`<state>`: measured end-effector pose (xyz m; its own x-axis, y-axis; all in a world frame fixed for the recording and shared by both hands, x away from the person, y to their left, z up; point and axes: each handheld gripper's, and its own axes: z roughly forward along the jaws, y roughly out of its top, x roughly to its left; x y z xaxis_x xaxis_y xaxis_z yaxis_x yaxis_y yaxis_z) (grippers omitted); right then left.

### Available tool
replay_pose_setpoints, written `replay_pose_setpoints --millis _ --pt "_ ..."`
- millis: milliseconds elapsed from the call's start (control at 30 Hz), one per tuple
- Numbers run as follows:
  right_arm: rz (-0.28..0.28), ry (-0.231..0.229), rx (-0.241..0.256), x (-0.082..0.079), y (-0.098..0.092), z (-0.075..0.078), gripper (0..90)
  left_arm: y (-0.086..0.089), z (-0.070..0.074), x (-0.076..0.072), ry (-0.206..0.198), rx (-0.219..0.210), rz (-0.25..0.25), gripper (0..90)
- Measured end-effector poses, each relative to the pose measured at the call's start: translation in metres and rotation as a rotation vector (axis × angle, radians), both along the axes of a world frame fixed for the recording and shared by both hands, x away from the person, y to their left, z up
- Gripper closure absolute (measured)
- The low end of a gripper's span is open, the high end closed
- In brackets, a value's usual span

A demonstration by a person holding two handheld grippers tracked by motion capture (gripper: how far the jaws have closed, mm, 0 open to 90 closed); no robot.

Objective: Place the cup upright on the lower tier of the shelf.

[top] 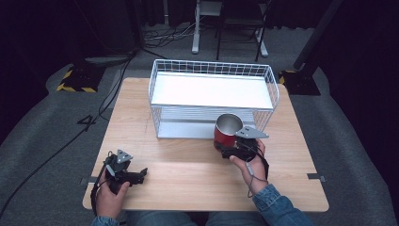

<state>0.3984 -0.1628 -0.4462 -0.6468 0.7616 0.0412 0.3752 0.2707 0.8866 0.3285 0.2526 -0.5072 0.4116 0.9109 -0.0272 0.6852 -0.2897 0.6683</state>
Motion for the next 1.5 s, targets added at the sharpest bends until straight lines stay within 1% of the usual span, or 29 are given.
replay_pose_setpoints --millis 100,167,367,467,500,533,667,800,1000,1033,1200,1267,1400,1467,1500 --pt "0.004 0.009 -0.001 0.005 0.008 0.0 16.5 0.0 0.0 0.0 0.0 0.0 0.003 0.1" --pt "0.009 0.005 -0.007 0.009 0.012 -0.001 16.5 0.0 0.0 0.0 0.0 -0.001 0.003 0.2" --pt "0.009 0.011 -0.013 0.018 0.02 -0.004 16.5 0.0 0.0 0.0 0.0 -0.001 0.003 0.2" --pt "0.006 0.01 -0.007 0.026 0.026 -0.006 16.5 0.0 0.0 0.0 0.0 0.0 0.003 0.2" --pt "0.006 0.01 -0.007 0.026 0.026 -0.006 16.5 0.0 0.0 0.0 0.0 -0.001 0.004 0.2" --pt "0.004 0.008 -0.003 0.03 0.028 -0.008 16.5 0.0 0.0 0.0 0.0 0.0 0.003 0.2" --pt "0.0 0.007 0.003 0.035 0.033 -0.01 16.4 0.0 0.0 0.0 0.0 -0.001 0.003 0.1" --pt "-0.004 -0.009 0.004 0.044 0.043 -0.013 16.5 0.0 0.0 0.0 0.0 0.0 0.003 0.2" --pt "-0.011 -0.016 0.006 0.051 0.052 -0.016 16.5 0.0 0.0 0.0 0.002 0.001 0.003 0.1" --pt "-0.02 -0.02 0.008 0.054 0.055 -0.017 16.4 0.0 0.0 0.0 0.001 0.001 0.003 0.1" --pt "-0.037 -0.035 0.012 0.058 0.058 -0.02 16.4 0.0 0.0 0.001 0.0 0.001 0.005 0.1" --pt "-0.053 -0.048 0.016 0.064 0.061 -0.022 16.5 0.0 0.0 0.001 0.0 0.002 0.004 0.1" --pt "-0.065 -0.059 0.021 0.069 0.062 -0.023 16.5 -0.001 0.0 0.001 0.0 0.0 0.006 0.1" --pt "-0.075 -0.065 0.011 0.074 0.064 -0.025 16.4 -0.001 0.0 0.001 0.0 0.0 0.006 0.1" --pt "-0.075 -0.065 0.011 0.074 0.064 -0.025 16.4 -0.001 0.0 0.001 0.0 0.0 0.006 0.1"
